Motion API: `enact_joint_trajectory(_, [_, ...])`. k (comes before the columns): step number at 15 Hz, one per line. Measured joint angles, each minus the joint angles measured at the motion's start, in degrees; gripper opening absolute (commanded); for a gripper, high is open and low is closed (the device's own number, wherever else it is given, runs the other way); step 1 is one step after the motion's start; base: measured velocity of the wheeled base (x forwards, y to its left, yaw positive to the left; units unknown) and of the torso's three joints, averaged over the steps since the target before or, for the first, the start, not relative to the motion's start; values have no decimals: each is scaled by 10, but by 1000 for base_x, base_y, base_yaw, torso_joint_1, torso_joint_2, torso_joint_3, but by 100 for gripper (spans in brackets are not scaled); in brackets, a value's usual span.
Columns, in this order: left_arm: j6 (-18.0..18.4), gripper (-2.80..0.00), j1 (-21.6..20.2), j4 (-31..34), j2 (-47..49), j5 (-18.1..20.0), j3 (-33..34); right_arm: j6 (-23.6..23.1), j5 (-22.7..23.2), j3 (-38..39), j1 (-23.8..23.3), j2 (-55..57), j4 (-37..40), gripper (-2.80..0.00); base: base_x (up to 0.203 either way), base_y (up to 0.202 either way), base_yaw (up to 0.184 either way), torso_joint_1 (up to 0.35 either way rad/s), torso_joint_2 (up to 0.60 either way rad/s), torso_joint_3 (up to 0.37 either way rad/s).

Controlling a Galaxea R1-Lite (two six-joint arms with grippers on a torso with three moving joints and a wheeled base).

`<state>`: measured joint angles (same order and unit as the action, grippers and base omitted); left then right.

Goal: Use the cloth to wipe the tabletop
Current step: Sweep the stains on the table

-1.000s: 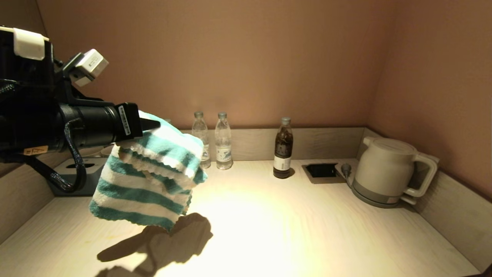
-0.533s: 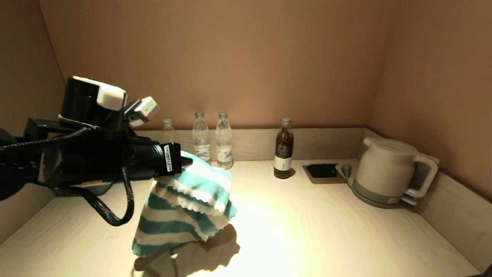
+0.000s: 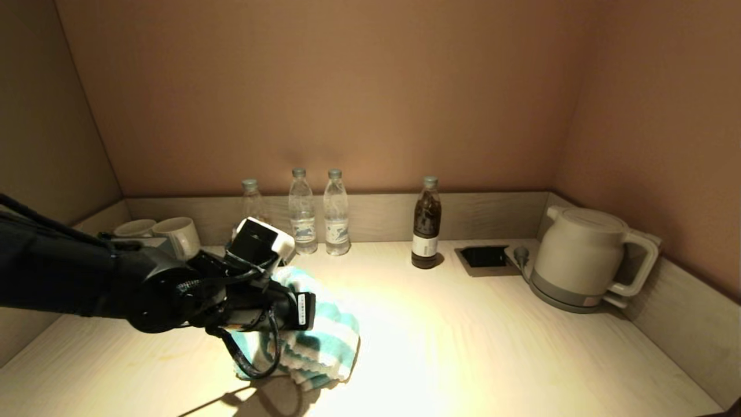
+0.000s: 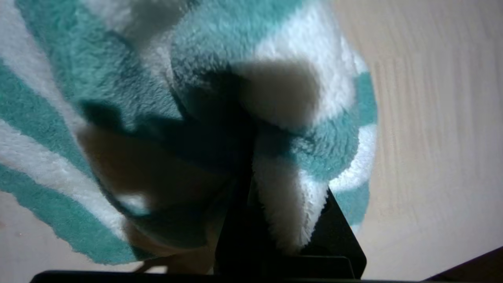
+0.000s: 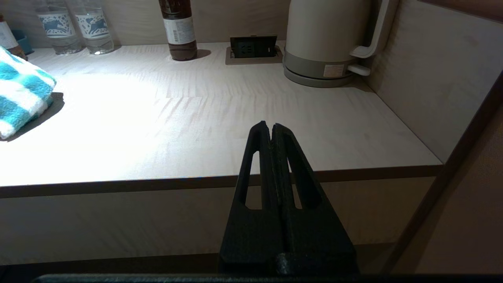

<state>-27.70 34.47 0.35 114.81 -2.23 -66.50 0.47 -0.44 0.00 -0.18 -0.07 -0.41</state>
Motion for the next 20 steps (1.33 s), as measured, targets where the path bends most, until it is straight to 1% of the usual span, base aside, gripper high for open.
enact_joint_trajectory(3, [3, -280, -17, 15, 51, -5, 1, 0, 0, 0, 0, 0, 0, -280, 0, 0, 0, 0, 0, 0])
enact_joint_trajectory(5, [9, -280, -26, 18, 72, -16, -1, 0, 0, 0, 0, 0, 0, -280, 0, 0, 0, 0, 0, 0])
enact_joint_trajectory(7, [22, -280, -35, 21, 81, -19, 3, 0, 0, 0, 0, 0, 0, -280, 0, 0, 0, 0, 0, 0])
enact_joint_trajectory(9, [24, -280, -38, 22, 85, -20, 6, 0, 0, 0, 0, 0, 0, -280, 0, 0, 0, 0, 0, 0])
enact_joint_trajectory(11, [35, -280, -43, 33, 84, -22, 14, 0, 0, 0, 0, 0, 0, -280, 0, 0, 0, 0, 0, 0])
enact_joint_trajectory(13, [38, -280, -50, 41, 79, -30, 28, 0, 0, 0, 0, 0, 0, -280, 0, 0, 0, 0, 0, 0])
enact_joint_trajectory(15, [47, -280, -77, 49, 75, -49, 40, 0, 0, 0, 0, 0, 0, -280, 0, 0, 0, 0, 0, 0])
enact_joint_trajectory(17, [60, -280, -118, 54, 69, -56, 50, 0, 0, 0, 0, 0, 0, -280, 0, 0, 0, 0, 0, 0])
enact_joint_trajectory(20, [79, -280, -194, 59, 57, -59, 62, 0, 0, 0, 0, 0, 0, -280, 0, 0, 0, 0, 0, 0])
